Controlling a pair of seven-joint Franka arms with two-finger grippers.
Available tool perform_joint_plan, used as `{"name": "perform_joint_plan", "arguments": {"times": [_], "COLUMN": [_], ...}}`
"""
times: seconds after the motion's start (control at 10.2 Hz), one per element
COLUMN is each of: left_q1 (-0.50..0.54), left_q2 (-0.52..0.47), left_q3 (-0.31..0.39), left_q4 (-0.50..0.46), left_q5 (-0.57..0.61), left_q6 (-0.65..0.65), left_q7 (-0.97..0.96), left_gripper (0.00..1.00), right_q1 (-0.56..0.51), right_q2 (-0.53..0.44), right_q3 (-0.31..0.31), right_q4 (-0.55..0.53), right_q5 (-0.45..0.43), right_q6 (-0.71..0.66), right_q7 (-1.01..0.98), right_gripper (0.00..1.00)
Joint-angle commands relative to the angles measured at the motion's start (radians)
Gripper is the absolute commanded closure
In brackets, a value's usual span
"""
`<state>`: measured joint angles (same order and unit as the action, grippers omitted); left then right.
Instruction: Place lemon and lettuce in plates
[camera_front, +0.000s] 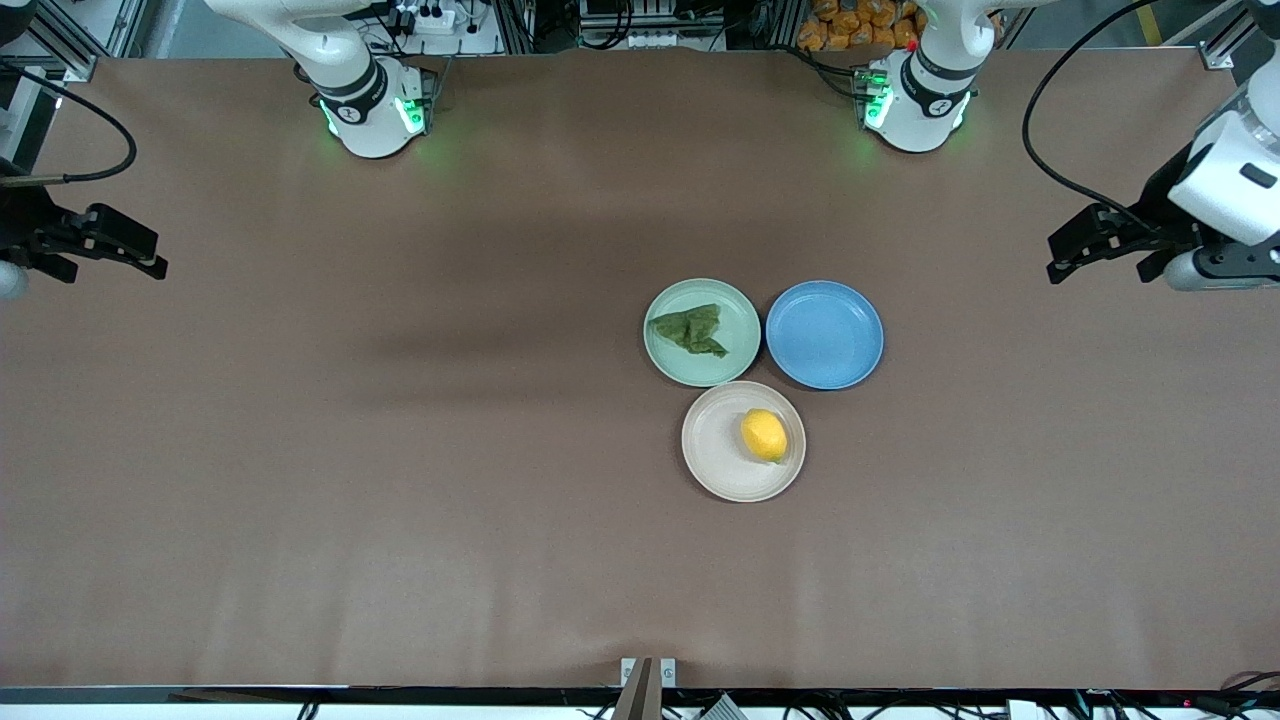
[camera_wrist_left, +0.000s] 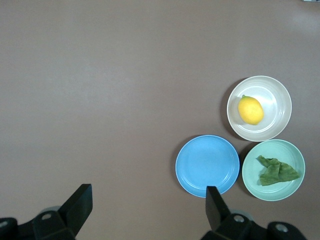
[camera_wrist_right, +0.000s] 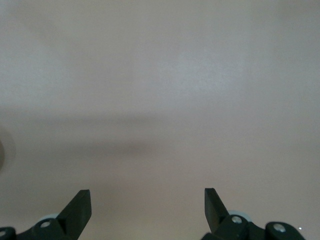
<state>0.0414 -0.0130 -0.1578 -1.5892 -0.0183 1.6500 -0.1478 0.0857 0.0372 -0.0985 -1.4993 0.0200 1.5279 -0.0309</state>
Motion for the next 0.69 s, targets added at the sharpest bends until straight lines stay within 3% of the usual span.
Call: {"name": "perform_joint_plan", "arguments": {"times": [0.0,0.59], "left_q1": [0.015,0.017], "left_q2": [-0.002,-0.009], "left_q3": [0.006,0.014], "left_q4": [0.026,0.029], "left_q5": [-0.026,-0.009], "left_q6": [-0.026,-0.026], "left_q7": [0.03,0.03], "left_gripper": [0.0,0.0], "right_q1": [-0.012,-0.006], "right_q2": [-0.028,-0.028], "right_q3": [0.014,0.014], "right_q4": [-0.036,-0.035], "right_q5": [-0.017,-0.015], "right_q6": [0.037,0.04], "right_q7": [-0.014,-0.014], "right_gripper": [0.0,0.0]}}
